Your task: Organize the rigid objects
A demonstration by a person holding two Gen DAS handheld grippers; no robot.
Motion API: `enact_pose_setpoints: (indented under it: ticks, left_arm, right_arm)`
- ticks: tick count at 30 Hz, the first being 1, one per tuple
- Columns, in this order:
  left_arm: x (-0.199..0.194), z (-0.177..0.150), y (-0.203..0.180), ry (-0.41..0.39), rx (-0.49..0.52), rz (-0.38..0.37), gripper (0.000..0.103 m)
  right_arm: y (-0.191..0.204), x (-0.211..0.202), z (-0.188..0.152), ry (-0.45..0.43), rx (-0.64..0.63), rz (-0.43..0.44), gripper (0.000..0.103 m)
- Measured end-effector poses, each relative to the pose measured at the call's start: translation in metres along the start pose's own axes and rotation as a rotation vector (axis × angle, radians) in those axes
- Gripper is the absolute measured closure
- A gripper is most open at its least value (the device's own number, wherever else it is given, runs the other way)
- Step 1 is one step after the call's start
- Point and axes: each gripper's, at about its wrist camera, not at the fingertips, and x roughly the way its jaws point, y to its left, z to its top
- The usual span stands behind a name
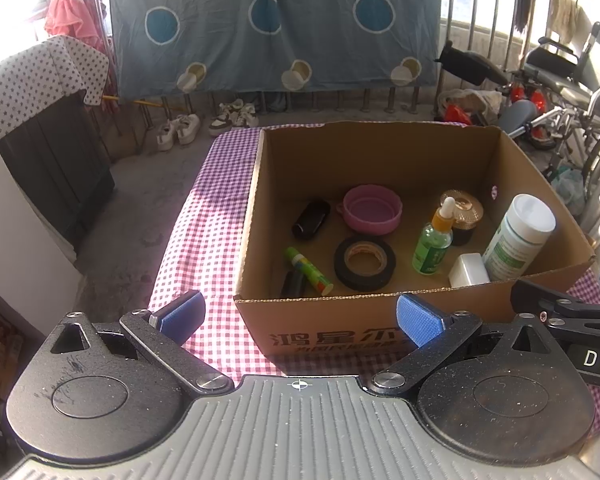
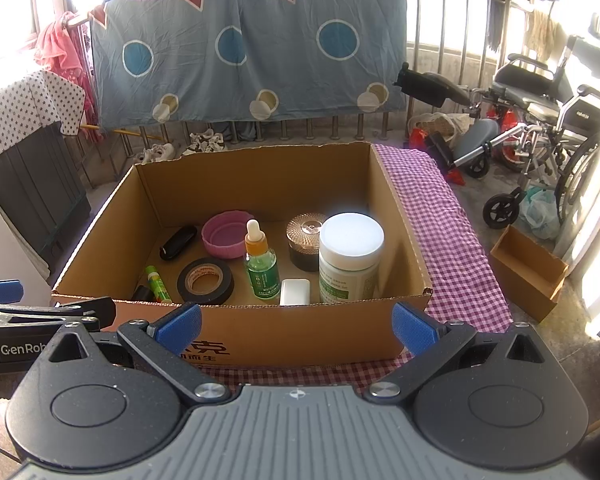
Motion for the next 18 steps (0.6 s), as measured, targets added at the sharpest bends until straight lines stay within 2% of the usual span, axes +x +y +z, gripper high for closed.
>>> enact_pose_setpoints:
  ticks: [18]
  left_arm:
    - [0.0001, 0.0002, 0.0002, 0.000, 0.000, 0.000, 0.001]
  right_arm:
    - [-0.0027, -0.0041, -0.0004, 0.000, 0.001, -0.006, 0.000]
